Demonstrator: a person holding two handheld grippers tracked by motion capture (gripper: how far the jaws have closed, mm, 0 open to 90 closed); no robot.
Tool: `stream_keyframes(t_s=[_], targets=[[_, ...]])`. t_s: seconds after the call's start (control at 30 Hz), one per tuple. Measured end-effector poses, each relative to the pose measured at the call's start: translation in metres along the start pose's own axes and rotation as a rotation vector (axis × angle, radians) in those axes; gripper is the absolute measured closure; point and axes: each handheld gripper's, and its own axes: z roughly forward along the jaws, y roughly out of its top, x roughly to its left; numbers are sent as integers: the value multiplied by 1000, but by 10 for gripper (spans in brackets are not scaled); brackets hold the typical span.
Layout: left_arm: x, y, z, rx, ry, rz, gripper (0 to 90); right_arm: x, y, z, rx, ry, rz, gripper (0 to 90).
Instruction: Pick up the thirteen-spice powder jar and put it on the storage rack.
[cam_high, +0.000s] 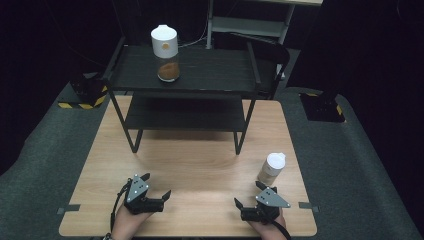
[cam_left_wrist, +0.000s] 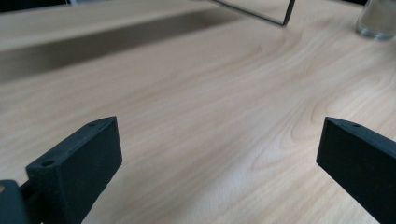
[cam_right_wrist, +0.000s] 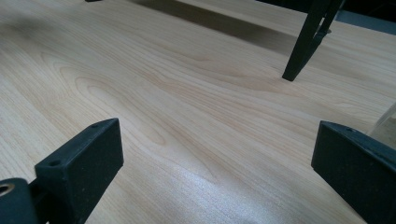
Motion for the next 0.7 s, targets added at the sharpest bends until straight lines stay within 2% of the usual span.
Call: stream_keyframes(t_s=[0.07, 0.23, 0.37, 0.57, 0.7], targets=[[-1, 0, -1, 1, 4, 0, 4, 0, 0, 0, 1, 0, 1, 19], [-5, 2, -2, 19, 13, 36, 5, 0, 0, 0, 3, -2, 1, 19], [-5, 3, -1, 27, 4, 48, 7, 3, 1, 0, 5, -13, 2, 19], [-5, 4, 0, 32, -5, 73, 8, 7, 3, 1, 19, -16, -30, 19], [-9, 6, 0, 42, 6, 92, 7, 7, 1, 0, 11, -20, -23, 19]])
